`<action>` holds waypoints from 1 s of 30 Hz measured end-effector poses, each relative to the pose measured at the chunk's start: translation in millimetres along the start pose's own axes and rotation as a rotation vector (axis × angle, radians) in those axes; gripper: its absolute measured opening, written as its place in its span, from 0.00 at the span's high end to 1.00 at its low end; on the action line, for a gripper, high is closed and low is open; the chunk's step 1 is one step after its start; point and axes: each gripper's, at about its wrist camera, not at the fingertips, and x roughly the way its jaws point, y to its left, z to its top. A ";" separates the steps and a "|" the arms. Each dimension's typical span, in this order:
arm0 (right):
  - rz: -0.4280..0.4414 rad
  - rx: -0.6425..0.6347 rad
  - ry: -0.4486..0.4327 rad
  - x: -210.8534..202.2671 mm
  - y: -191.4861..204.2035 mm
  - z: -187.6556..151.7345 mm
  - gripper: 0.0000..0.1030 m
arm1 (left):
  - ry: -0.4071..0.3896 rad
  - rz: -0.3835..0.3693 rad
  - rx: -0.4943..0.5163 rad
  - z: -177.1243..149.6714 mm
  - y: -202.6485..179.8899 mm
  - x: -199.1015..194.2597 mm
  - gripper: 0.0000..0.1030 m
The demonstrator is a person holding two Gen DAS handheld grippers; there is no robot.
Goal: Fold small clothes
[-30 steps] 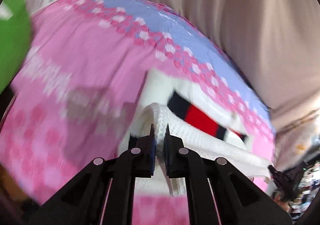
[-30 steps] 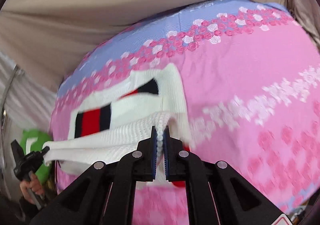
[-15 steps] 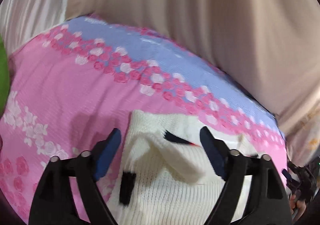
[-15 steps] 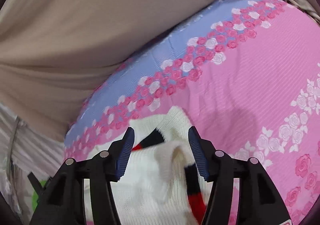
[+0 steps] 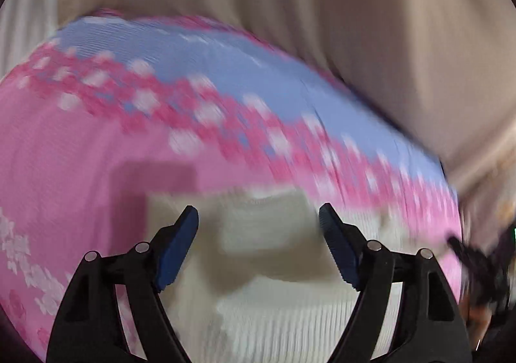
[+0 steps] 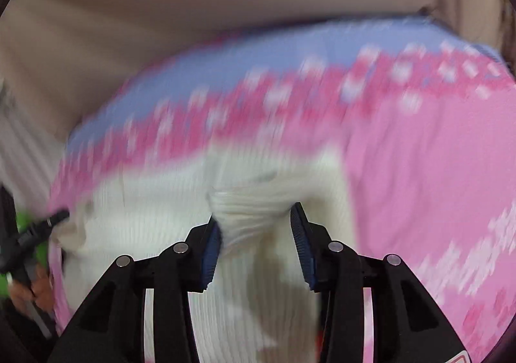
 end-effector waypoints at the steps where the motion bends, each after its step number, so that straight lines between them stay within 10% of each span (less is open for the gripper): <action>1: 0.005 0.057 -0.038 -6.3 -7.6 19.9 0.56 | -0.036 0.030 -0.060 14.4 9.5 -4.1 0.27; 7: -0.017 0.046 -0.043 -36.0 -14.5 4.4 0.44 | -0.062 0.060 -0.097 10.5 49.3 -55.1 0.22; 16: -0.100 0.069 0.165 -31.7 -41.6 -138.6 0.41 | 0.180 0.094 -0.103 -136.3 70.6 -55.9 0.22; 20: -0.079 0.095 0.197 -26.6 -43.8 -152.0 0.39 | 0.195 0.078 -0.208 -151.7 80.9 -53.9 0.68; 21: -0.064 0.113 0.200 -25.8 -44.7 -151.4 0.42 | 0.202 0.057 -0.233 -148.4 84.1 -56.0 0.80; 23: -0.017 0.155 0.189 -30.4 -47.3 -144.9 0.86 | 0.203 0.037 -0.255 -142.4 86.5 -70.0 0.84; 30: -0.004 0.176 0.148 -93.3 -60.8 -127.7 0.88 | 0.276 0.101 -0.106 -149.0 90.3 -100.8 0.89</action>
